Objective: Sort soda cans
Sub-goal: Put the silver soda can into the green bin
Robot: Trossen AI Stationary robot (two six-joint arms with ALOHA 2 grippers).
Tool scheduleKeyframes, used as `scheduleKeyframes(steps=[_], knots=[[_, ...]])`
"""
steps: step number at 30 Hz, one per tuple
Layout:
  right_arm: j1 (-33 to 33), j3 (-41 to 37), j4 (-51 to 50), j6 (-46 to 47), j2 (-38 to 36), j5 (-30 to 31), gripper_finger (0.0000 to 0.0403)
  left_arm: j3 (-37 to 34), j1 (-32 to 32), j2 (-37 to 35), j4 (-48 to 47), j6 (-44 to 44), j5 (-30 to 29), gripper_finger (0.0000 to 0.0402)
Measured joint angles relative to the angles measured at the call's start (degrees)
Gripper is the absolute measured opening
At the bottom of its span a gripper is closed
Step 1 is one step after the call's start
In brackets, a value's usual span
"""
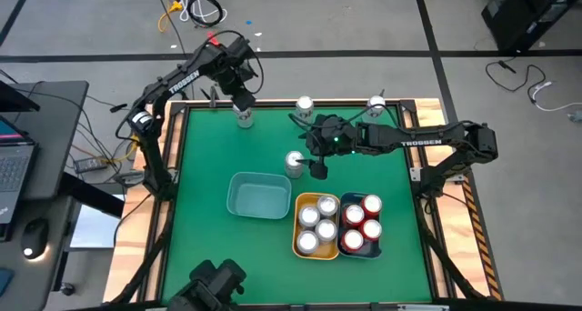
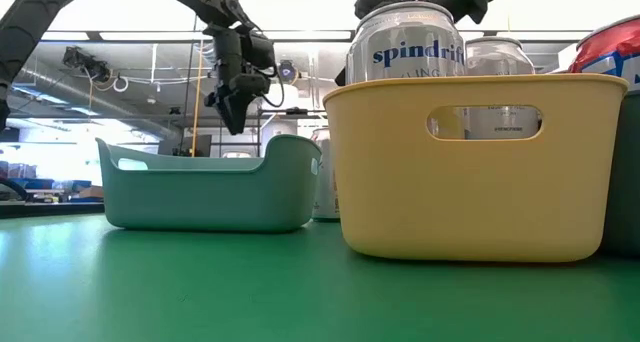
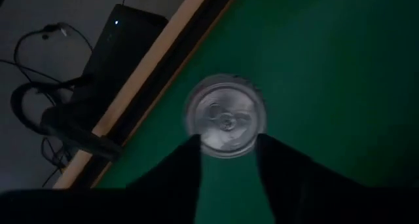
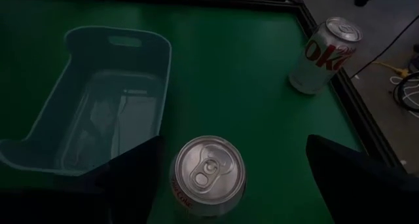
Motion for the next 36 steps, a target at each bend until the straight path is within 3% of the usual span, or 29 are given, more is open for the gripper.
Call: scheduleKeyframes(steps=[6,11,36], knots=[[0.0,0.0,-0.7,0.0,0.0,0.0,0.0354,0.0,-2.9,0.0,-0.1,-2.2,-0.9,0.0271],[0.0,0.0,-0.7,0.0,0.0,0.0,0.0354,0.0,-2.5,1.1,-0.6,-3.4,-4.0,0.0325],[0.8,0.0,-1.6,-1.1,0.0,-2.0,0.0354,0.1,-0.5,9.2,2.3,-3.4,-1.0,0.0329]])
